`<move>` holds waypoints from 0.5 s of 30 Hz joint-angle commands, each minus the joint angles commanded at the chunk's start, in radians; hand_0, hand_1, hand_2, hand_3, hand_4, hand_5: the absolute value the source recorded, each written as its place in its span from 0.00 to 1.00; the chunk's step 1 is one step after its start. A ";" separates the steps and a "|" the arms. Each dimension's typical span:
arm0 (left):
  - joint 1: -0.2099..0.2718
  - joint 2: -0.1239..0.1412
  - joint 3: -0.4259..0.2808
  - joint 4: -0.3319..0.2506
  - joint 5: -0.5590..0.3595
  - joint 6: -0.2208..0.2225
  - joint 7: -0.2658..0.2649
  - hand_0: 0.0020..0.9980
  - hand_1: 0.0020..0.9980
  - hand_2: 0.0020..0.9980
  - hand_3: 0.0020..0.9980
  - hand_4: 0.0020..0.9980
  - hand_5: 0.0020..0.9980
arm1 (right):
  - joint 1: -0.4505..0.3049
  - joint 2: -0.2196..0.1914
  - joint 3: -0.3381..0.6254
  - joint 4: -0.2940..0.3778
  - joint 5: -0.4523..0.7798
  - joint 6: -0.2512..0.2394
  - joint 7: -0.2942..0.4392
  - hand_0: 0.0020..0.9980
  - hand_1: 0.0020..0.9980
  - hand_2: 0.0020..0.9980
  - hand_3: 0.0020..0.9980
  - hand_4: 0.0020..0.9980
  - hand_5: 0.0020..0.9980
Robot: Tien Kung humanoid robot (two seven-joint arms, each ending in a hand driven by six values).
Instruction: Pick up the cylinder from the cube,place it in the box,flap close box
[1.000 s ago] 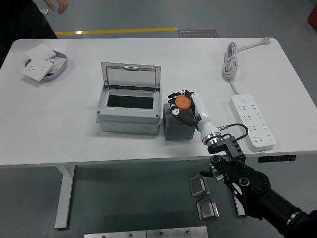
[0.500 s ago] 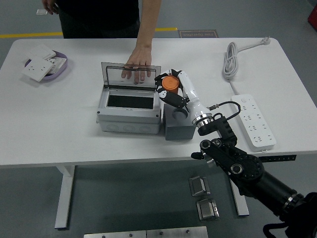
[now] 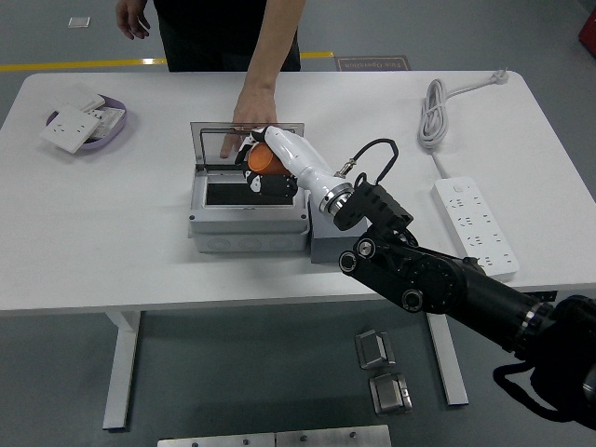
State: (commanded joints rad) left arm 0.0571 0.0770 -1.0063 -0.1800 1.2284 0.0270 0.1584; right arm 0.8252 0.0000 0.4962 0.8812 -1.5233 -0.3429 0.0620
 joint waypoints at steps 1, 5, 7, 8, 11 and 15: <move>-0.001 0.001 -0.001 0.000 0.001 0.000 0.000 0.58 0.59 0.53 0.55 0.47 0.02 | 0.009 0.000 -0.011 -0.008 -0.002 0.007 -0.007 0.28 0.41 0.41 0.32 0.00 0.00; -0.003 0.006 -0.001 0.000 0.001 0.000 0.001 0.58 0.59 0.53 0.55 0.48 0.02 | 0.043 0.000 -0.044 -0.044 0.010 0.039 -0.024 0.27 0.41 0.41 0.34 0.00 0.00; -0.005 0.008 -0.002 0.000 0.003 0.000 0.002 0.58 0.59 0.53 0.55 0.48 0.02 | 0.058 0.000 -0.057 -0.058 0.019 0.059 -0.030 0.27 0.41 0.41 0.34 0.00 0.00; -0.006 0.009 -0.002 0.000 0.004 0.000 0.002 0.59 0.59 0.52 0.55 0.48 0.03 | 0.067 0.000 -0.066 -0.065 0.023 0.070 -0.033 0.31 0.45 0.45 0.39 0.05 0.00; -0.010 0.012 -0.004 0.000 0.008 -0.001 0.003 0.59 0.59 0.52 0.55 0.48 0.03 | 0.094 0.000 -0.091 -0.076 0.016 0.101 -0.050 0.31 0.45 0.45 0.39 0.05 0.00; -0.014 0.016 -0.004 0.000 0.007 -0.002 0.003 0.58 0.59 0.52 0.55 0.48 0.03 | 0.116 0.000 -0.106 -0.083 0.009 0.116 -0.061 0.74 0.65 0.63 0.63 0.13 0.12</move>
State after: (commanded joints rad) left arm 0.0431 0.0931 -1.0099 -0.1800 1.2355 0.0247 0.1611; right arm 0.9417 0.0000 0.3898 0.7986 -1.5141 -0.2269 0.0008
